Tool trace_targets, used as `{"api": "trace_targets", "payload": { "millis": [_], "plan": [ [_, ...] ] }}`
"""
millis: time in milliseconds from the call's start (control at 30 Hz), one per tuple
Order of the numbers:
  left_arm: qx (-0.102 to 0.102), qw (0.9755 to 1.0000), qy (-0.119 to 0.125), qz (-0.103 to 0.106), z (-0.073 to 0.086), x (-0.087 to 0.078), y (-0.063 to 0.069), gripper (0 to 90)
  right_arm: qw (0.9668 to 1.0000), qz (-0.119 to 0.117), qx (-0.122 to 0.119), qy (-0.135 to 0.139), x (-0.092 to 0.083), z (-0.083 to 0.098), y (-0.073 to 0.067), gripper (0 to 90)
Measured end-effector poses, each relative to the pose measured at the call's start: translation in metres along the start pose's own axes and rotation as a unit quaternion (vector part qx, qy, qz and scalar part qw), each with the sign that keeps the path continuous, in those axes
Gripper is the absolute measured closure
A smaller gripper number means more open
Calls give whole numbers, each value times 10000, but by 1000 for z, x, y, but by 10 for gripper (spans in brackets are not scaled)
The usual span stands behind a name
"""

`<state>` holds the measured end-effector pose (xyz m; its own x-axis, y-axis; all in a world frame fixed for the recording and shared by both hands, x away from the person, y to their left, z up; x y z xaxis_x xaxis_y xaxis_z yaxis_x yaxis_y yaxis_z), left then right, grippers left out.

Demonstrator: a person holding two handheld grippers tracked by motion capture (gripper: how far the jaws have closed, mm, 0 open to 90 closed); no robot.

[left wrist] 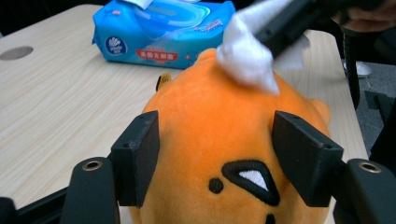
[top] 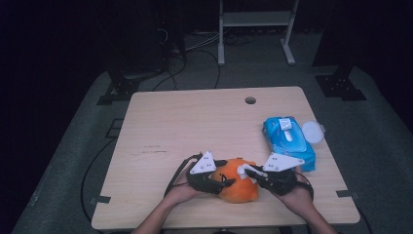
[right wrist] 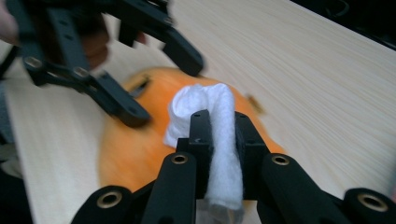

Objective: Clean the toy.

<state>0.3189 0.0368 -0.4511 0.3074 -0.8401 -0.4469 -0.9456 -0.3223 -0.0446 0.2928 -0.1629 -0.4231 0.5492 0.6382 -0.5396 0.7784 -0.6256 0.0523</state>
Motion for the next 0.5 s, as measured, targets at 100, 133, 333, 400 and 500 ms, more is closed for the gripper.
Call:
{"api": "trace_targets", "payload": {
  "millis": [100,133,333,400,500],
  "plan": [
    [-53,10000,-51,-6,3,-3,-3,339,9997,106,200,-63,-2,7,11,797],
    [-70,10000,-64,10,5,-4,-4,340,9996,127,249,-87,-3,9,15,797],
    [-94,9999,-102,12,8,-4,-4,344,9996,89,264,-20,-4,6,9,797],
    [-138,9998,-122,1,10,-6,-7,341,10000,-35,39,10,-3,0,-4,797],
    [-215,9997,-94,5,12,-8,-9,339,10000,-56,-27,0,-3,0,-5,797]
  ]
}}
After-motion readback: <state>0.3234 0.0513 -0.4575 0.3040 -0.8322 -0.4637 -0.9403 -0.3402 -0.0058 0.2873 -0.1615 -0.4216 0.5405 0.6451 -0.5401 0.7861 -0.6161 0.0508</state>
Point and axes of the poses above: each handheld gripper's, and its own axes: x roughly forward along the jaws, z roughly out of its underside, y roughly to its right, the point moved 4 cm from there along x, roughly forward along the jaws, and after that the axes turned 1 degree about x, right-handed, at the moved point
